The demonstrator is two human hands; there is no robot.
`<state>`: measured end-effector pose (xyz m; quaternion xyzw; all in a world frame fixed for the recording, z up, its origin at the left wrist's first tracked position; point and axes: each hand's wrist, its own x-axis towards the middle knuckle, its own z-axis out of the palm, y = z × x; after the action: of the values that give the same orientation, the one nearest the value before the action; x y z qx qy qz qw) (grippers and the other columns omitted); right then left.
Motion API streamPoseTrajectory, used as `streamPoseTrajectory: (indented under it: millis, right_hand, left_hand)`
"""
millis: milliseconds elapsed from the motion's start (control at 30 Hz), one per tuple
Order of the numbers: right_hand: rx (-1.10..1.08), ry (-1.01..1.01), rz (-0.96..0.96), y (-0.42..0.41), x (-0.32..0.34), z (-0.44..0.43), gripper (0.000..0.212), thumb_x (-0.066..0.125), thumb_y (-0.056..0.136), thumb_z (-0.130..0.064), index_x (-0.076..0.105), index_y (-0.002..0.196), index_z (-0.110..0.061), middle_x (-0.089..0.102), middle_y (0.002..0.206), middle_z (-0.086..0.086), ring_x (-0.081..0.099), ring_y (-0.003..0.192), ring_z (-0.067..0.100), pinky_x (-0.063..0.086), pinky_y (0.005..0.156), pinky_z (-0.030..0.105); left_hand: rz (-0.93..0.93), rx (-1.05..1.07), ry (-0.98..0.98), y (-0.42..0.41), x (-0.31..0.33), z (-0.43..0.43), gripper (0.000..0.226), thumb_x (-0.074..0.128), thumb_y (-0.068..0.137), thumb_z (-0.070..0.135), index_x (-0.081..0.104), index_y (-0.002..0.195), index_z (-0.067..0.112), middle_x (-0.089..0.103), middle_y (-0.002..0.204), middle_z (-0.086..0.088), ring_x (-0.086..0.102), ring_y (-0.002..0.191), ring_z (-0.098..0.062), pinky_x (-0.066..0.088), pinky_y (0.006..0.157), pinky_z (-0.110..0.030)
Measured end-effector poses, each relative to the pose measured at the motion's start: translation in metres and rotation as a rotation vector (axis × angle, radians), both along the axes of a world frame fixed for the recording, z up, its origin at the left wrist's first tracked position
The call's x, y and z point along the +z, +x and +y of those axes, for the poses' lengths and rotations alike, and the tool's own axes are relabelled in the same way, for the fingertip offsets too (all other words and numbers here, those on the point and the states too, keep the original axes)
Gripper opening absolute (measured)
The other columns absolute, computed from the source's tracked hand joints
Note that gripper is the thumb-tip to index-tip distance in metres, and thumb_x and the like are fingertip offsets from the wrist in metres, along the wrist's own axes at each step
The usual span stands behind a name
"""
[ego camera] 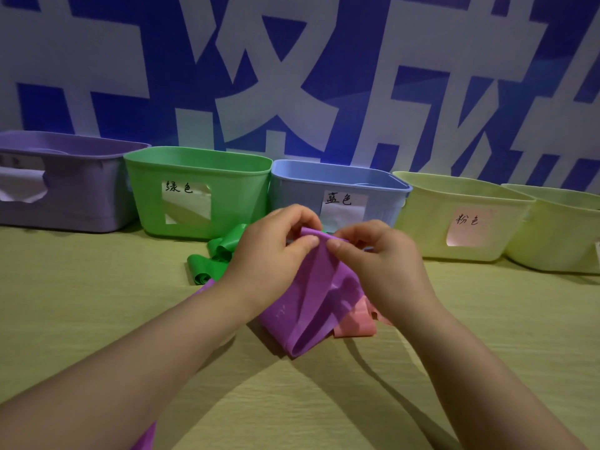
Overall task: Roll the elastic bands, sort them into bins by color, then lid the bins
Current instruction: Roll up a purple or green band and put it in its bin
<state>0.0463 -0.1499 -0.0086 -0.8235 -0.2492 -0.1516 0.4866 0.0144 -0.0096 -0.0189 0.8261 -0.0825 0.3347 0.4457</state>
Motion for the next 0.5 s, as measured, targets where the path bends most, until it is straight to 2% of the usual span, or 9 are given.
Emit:
streamPoseTrajectory:
  millis: [100, 200, 300, 400, 500]
  right_hand:
    - [0.085, 0.118, 0.254, 0.0, 0.002, -0.001, 0.023, 0.066, 0.083, -0.02, 0.064, 0.061, -0.022, 0.062, 0.057, -0.007, 0.053, 0.058, 0.01, 0.041, 0.061, 0.026]
    - [0.129, 0.129, 0.34, 0.001, 0.004, -0.001, 0.022, 0.064, 0.085, -0.018, 0.064, 0.063, -0.018, 0.061, 0.056, -0.007, 0.053, 0.061, 0.012, 0.041, 0.063, 0.027]
    - [0.181, 0.194, 0.424, 0.001, 0.007, -0.003, 0.02, 0.062, 0.084, -0.01, 0.064, 0.065, -0.014, 0.059, 0.058, -0.003, 0.052, 0.057, 0.007, 0.041, 0.061, 0.018]
    - [0.211, 0.239, 0.489, 0.002, 0.009, -0.005, 0.017, 0.06, 0.083, -0.005, 0.063, 0.067, -0.01, 0.054, 0.061, 0.004, 0.047, 0.058, 0.01, 0.037, 0.06, 0.021]
    - [0.25, 0.33, 0.609, 0.002, 0.009, -0.005, 0.014, 0.06, 0.082, -0.004, 0.063, 0.07, -0.009, 0.052, 0.054, 0.002, 0.044, 0.053, 0.01, 0.036, 0.054, 0.018]
  left_hand:
    - [0.061, -0.135, -0.172, -0.003, 0.002, -0.001, 0.032, 0.059, 0.086, 0.002, 0.062, 0.083, 0.034, 0.061, 0.078, 0.007, 0.055, 0.074, -0.011, 0.046, 0.069, -0.027]
    - [0.076, -0.186, -0.209, -0.007, 0.006, -0.003, 0.031, 0.058, 0.085, 0.0, 0.065, 0.078, 0.029, 0.061, 0.065, 0.014, 0.054, 0.066, -0.004, 0.045, 0.063, -0.019]
    - [0.111, -0.254, -0.235, -0.011, 0.01, -0.006, 0.034, 0.053, 0.086, -0.005, 0.066, 0.076, 0.025, 0.062, 0.06, 0.018, 0.053, 0.059, 0.005, 0.044, 0.058, -0.01]
    - [0.129, -0.289, -0.243, -0.012, 0.011, -0.006, 0.034, 0.056, 0.085, -0.004, 0.068, 0.077, 0.027, 0.067, 0.069, 0.014, 0.059, 0.068, -0.001, 0.049, 0.064, -0.015]
    - [0.105, -0.256, -0.179, -0.009, 0.01, -0.005, 0.029, 0.065, 0.08, 0.0, 0.068, 0.081, 0.029, 0.069, 0.087, 0.005, 0.063, 0.081, -0.009, 0.053, 0.076, -0.023]
